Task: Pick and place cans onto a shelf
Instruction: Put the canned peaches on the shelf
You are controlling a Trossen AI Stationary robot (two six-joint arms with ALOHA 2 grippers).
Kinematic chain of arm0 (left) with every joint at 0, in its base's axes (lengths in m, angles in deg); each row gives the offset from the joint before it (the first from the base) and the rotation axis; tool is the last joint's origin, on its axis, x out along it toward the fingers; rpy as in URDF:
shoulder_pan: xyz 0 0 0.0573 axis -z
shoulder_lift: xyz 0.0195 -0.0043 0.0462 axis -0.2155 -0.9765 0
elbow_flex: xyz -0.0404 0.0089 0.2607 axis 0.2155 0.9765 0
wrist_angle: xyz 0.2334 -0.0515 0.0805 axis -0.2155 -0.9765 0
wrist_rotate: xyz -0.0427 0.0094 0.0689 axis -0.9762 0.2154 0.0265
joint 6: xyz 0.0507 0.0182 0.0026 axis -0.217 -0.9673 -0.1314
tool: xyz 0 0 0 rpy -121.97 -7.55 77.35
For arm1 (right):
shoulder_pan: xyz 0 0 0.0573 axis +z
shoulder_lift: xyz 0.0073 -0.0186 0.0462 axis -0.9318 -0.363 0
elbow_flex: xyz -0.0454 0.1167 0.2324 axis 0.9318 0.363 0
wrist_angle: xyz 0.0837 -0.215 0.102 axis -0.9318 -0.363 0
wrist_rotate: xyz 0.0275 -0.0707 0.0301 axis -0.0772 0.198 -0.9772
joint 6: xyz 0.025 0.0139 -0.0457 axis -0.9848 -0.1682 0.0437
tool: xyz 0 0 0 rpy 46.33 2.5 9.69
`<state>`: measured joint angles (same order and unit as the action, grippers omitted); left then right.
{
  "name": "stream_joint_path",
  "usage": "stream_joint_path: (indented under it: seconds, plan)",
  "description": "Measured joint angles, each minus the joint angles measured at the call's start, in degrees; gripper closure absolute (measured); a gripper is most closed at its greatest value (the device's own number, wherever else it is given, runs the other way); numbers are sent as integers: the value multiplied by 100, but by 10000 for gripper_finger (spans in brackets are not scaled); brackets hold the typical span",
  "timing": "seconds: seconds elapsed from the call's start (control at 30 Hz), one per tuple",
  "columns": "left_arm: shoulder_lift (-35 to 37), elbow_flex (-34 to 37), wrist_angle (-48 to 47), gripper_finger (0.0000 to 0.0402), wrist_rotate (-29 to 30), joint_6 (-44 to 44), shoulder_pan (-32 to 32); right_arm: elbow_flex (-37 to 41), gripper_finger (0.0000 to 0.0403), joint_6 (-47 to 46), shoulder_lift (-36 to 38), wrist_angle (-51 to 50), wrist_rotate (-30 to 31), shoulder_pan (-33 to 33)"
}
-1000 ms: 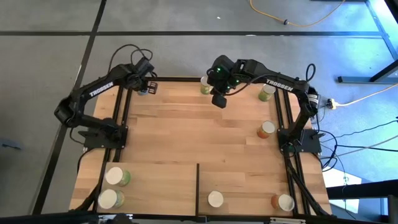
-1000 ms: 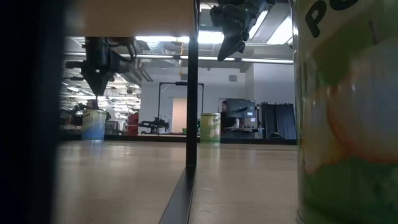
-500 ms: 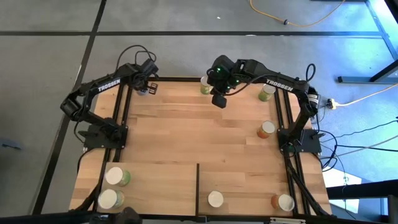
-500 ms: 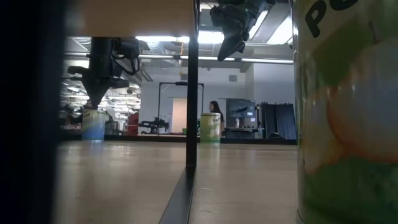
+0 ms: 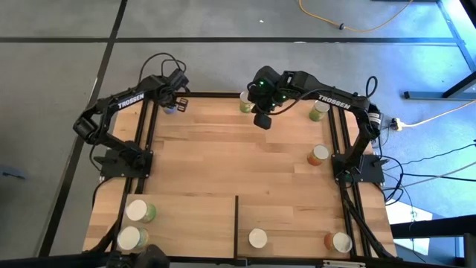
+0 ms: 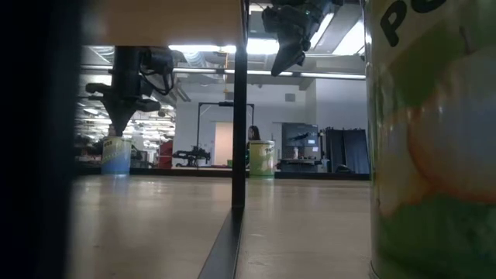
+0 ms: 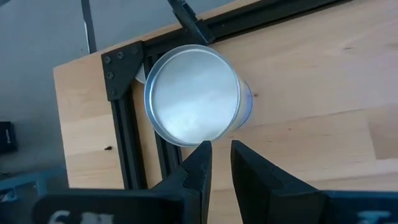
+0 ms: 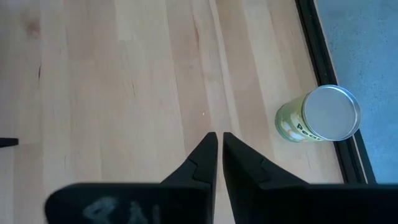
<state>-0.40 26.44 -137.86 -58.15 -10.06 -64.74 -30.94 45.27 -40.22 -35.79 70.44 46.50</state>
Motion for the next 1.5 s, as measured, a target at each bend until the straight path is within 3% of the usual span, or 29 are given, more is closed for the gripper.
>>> stream_joint_path:
  seconds: [0.43, 0.9, 1.5]
  plan:
    - [0, 0, -5, 349, -559, -164, -276, 0, 374, 8, 0, 1, 0, -2]
    - [0, 2, 95, 349, -291, -166, -198, 0, 374, 139, 0, 2, 4, -2]
    - [0, 2, 135, 349, -736, -507, -509, 0, 374, 137, 0, 3, 3, 0]
